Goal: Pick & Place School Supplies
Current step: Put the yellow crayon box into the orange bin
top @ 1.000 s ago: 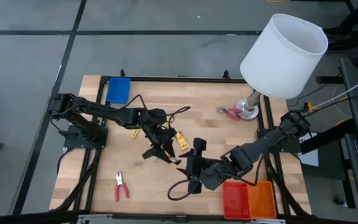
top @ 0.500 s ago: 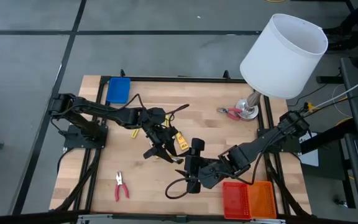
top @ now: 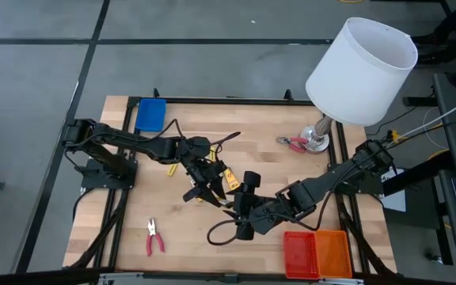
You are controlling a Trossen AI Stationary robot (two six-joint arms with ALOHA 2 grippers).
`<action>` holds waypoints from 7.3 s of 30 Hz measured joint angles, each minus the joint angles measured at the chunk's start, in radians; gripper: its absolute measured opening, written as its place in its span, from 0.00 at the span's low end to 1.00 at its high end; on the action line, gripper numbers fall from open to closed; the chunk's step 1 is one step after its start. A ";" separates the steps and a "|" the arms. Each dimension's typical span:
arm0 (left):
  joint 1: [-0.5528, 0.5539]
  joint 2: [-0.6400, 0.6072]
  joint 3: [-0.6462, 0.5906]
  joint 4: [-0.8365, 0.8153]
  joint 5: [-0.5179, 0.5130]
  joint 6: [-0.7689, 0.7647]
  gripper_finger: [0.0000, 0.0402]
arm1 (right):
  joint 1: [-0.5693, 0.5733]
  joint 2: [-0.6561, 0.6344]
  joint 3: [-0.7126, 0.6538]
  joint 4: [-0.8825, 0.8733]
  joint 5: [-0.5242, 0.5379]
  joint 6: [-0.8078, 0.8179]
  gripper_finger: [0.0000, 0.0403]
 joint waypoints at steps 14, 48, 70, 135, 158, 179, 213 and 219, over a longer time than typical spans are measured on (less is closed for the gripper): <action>0.000 0.000 0.000 0.001 -0.002 -0.015 0.37 | 0.000 0.000 0.000 -0.010 -0.023 0.002 0.33; 0.263 -0.344 0.001 -0.469 -0.296 0.293 0.42 | 0.144 0.000 0.000 -0.335 -0.228 0.553 0.11; 0.103 -0.353 -0.002 -0.571 -0.417 0.272 0.42 | 0.457 -0.059 0.001 -0.733 -0.501 1.364 0.11; -0.061 -0.350 -0.191 -0.202 -0.563 -0.076 0.40 | 0.716 0.105 -0.003 -0.848 -0.572 1.591 0.22; -0.050 -0.351 -0.191 -0.346 -0.708 -0.094 0.41 | 0.425 0.001 -0.003 -0.953 -0.148 1.520 0.48; -0.079 -0.508 -0.192 -0.552 -0.841 -0.072 0.41 | -0.286 0.063 -0.003 -0.326 -0.412 0.734 0.46; -0.171 -0.712 -0.192 -0.636 -0.961 -0.245 0.42 | -0.375 0.331 -0.002 -0.230 -0.321 0.759 0.67; -0.171 -0.712 -0.178 -0.637 -0.943 -0.251 0.42 | -0.375 0.395 -0.002 -0.240 -0.354 0.738 0.71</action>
